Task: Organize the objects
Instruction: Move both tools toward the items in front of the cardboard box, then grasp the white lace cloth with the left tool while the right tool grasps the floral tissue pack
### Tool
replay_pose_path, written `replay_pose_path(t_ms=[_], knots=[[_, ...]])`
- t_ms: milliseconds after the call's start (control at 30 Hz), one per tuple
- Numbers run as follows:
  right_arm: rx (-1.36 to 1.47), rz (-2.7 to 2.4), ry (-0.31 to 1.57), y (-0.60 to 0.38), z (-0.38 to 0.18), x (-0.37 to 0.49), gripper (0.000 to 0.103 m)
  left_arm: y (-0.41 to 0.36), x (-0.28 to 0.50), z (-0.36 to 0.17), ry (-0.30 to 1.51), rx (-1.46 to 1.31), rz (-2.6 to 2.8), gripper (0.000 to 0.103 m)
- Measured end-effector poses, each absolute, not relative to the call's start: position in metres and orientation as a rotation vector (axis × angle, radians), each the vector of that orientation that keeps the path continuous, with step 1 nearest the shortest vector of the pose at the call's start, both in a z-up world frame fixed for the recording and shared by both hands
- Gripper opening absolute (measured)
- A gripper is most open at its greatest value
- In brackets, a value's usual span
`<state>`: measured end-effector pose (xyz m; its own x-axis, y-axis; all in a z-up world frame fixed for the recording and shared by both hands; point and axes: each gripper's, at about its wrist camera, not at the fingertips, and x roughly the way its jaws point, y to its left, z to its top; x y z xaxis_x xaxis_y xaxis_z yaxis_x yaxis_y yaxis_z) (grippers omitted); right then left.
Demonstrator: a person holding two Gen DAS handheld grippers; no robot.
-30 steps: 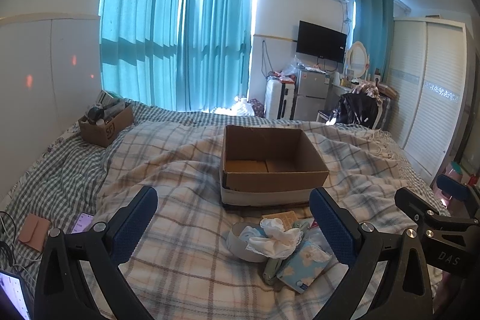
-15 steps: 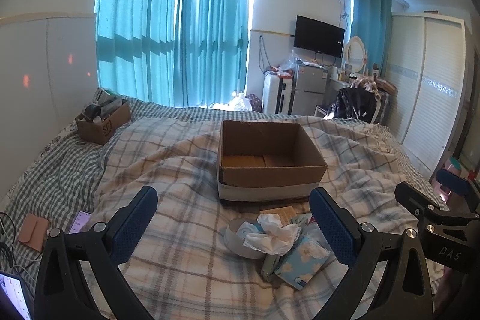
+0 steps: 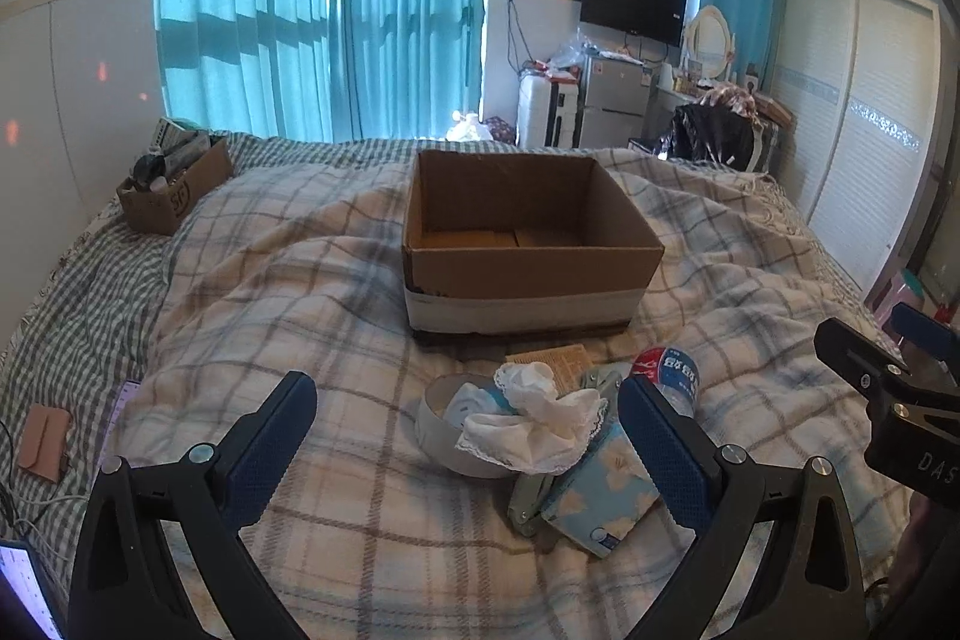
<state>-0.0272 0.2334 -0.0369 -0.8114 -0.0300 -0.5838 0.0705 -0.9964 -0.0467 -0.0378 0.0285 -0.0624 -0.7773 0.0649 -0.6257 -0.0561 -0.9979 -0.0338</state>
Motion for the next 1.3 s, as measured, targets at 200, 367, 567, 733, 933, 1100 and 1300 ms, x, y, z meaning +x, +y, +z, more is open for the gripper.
replay_pose_path(t_ms=[200, 367, 567, 733, 933, 1100, 1300], knots=[[1.078, -2.868, 0.049, 0.239, -0.066, -0.05, 0.103, 0.055, -0.063, -0.099, 0.081, -1.157, 2.792, 0.096], [1.167, -2.794, 0.104, 0.23, -0.085, -0.061, 0.103, 0.065, -0.084, -0.121, 0.116, -1.25, 2.696, 0.053], [1.225, -2.759, 0.17, 0.221, -0.098, -0.065, 0.103, 0.054, -0.086, -0.117, 0.058, -1.206, 2.754, 0.016], [1.224, -2.759, 0.253, 0.208, -0.097, -0.058, 0.103, 0.04, -0.071, -0.094, 0.03, -1.126, 2.793, 0.016], [1.262, -2.651, 0.231, 0.169, -0.093, -0.05, 0.103, 0.013, -0.05, -0.072, 0.011, -1.055, 2.866, 0.016], [1.348, -2.575, 0.332, 0.132, -0.117, -0.048, 0.103, -0.01, -0.038, -0.072, -0.022, -1.059, 2.883, 0.016], [1.402, -2.513, 0.39, 0.118, -0.137, -0.052, 0.103, -0.021, -0.031, -0.079, -0.046, -1.08, 2.873, 0.016]])
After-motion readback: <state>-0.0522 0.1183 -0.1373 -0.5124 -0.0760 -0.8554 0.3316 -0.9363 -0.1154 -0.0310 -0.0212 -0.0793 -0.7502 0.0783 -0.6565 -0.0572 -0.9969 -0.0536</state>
